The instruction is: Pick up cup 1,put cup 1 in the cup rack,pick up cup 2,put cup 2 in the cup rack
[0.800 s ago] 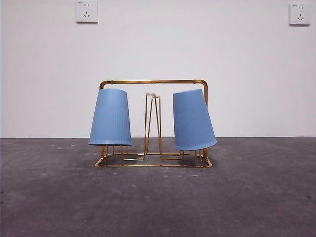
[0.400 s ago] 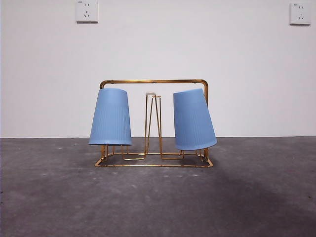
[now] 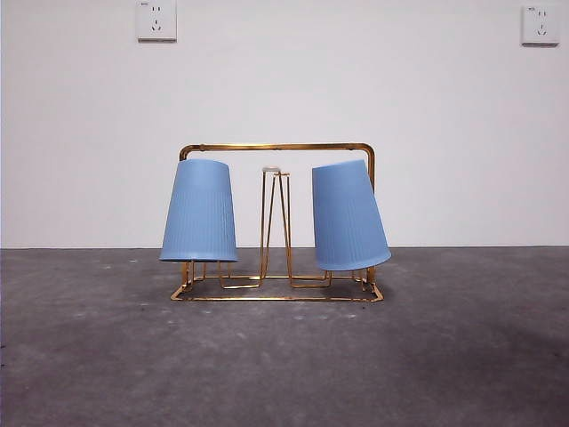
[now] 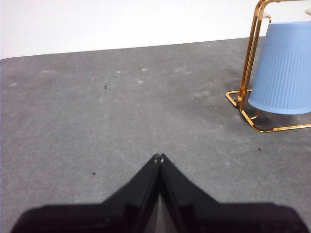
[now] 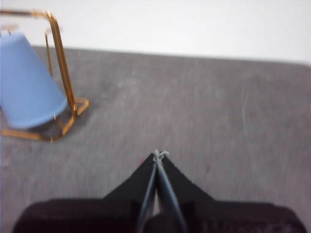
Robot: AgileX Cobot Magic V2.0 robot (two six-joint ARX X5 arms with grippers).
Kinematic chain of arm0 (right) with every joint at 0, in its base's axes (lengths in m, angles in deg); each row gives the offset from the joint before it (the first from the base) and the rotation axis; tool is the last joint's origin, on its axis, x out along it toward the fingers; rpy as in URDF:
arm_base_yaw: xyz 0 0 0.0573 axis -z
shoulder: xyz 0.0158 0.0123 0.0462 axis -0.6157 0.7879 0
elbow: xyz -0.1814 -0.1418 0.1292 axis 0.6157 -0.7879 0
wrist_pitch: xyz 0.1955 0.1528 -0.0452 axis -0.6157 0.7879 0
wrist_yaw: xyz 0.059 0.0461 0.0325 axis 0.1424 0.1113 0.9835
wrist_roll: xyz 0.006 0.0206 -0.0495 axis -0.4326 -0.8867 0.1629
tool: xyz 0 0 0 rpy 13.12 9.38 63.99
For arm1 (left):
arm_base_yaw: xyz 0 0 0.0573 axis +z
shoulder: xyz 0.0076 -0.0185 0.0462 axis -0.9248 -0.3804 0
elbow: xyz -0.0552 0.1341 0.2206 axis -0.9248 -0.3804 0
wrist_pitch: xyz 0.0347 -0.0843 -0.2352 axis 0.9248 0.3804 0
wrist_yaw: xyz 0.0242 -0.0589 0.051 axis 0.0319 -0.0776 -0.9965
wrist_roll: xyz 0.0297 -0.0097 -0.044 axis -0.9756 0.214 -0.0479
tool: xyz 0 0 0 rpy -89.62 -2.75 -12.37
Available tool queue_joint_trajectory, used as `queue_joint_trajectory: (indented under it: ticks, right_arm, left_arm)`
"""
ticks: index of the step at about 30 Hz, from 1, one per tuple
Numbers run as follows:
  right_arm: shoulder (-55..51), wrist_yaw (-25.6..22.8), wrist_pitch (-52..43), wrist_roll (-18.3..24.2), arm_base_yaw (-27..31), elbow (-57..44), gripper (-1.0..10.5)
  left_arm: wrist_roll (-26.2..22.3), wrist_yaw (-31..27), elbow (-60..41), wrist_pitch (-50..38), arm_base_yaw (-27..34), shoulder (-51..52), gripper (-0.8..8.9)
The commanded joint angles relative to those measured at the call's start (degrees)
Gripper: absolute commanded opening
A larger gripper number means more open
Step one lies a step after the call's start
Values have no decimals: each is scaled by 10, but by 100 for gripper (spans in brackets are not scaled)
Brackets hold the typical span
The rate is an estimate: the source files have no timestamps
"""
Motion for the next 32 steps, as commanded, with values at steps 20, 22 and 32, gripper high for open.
queue_joint_trajectory:
  ticks: [20,22,32]
  right_arm:
    - [-1,-7,-4,-24,0,-6,2]
    - [-1,-7,-4,-24,0,-6,2]
    - [-1,-7,-4,-24,0,-6,2]
  left_arm:
    - [6,0,-6,-4,2,-12,-3]
    - [6,0,-6,-4,2,-12,-3]
    - [6,0,-6,-4,2,-12,-3]
